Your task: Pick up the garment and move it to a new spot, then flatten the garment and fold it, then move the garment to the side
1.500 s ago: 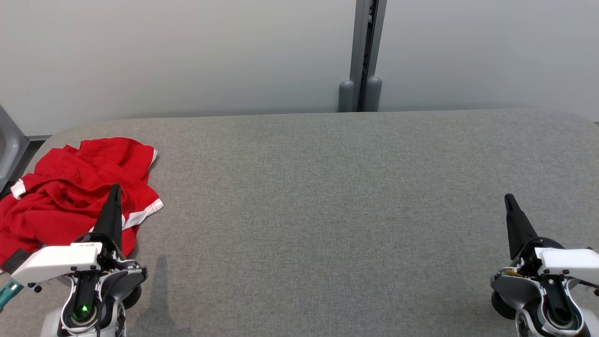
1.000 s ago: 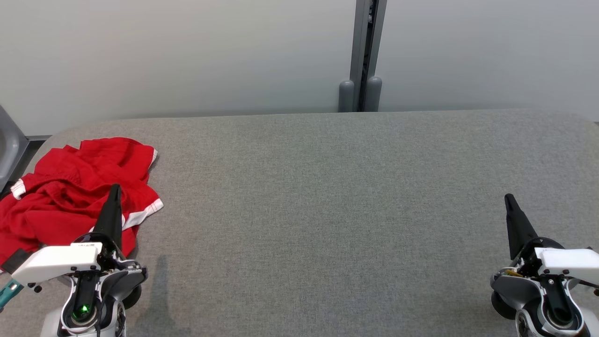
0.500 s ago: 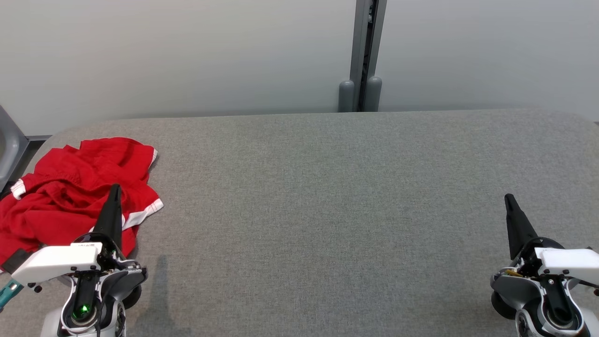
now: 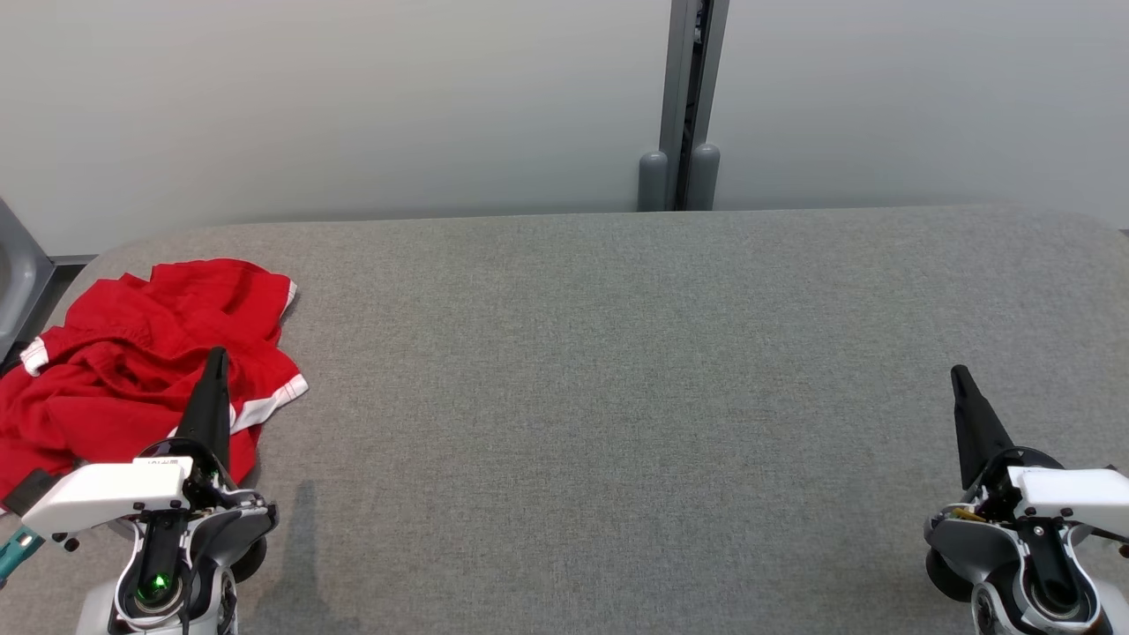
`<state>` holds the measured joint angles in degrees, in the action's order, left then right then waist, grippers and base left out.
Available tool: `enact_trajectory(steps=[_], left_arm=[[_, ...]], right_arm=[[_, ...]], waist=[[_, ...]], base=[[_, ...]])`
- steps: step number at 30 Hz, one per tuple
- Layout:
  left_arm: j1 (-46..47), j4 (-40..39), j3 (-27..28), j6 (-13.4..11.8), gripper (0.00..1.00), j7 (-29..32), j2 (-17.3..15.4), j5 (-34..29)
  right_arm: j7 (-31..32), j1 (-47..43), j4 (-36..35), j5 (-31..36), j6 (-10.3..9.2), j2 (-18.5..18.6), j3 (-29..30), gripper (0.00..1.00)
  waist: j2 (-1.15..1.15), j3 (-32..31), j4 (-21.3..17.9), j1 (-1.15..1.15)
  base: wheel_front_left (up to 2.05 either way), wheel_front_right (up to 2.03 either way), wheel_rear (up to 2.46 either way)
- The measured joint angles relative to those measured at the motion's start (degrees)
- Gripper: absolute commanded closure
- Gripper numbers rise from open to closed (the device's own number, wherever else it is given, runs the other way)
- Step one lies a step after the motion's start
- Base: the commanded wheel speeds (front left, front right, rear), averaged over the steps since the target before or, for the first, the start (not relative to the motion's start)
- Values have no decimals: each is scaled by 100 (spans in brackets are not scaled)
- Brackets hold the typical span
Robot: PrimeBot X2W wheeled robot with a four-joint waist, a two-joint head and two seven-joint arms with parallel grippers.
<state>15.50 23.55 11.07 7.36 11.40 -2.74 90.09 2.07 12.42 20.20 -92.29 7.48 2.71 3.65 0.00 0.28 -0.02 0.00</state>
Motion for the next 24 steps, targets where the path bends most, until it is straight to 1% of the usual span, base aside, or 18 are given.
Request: enact_trajectory(steps=[6,7,13,24], left_arm=[[0,0,0,0,100,0,0,0],[-20,32,-1,-1,0,0,11,-2],[-448,255,-33,-20,0,-65,141,-3],[-458,-114,-210,-20,0,-445,131,-31]], right_arm=[[0,1,0,0,0,0,0,100],[-1,-20,33,1,0,-10,-9,0],[-25,-373,252,1,-24,-115,-59,0],[-268,-368,-96,-23,-24,-108,-205,0]], waist=[[0,0,0,0],[0,0,0,0],[0,2,1,0],[0,8,9,0]], base=[[0,0,0],[0,0,0],[0,0,0],[0,0,0]])
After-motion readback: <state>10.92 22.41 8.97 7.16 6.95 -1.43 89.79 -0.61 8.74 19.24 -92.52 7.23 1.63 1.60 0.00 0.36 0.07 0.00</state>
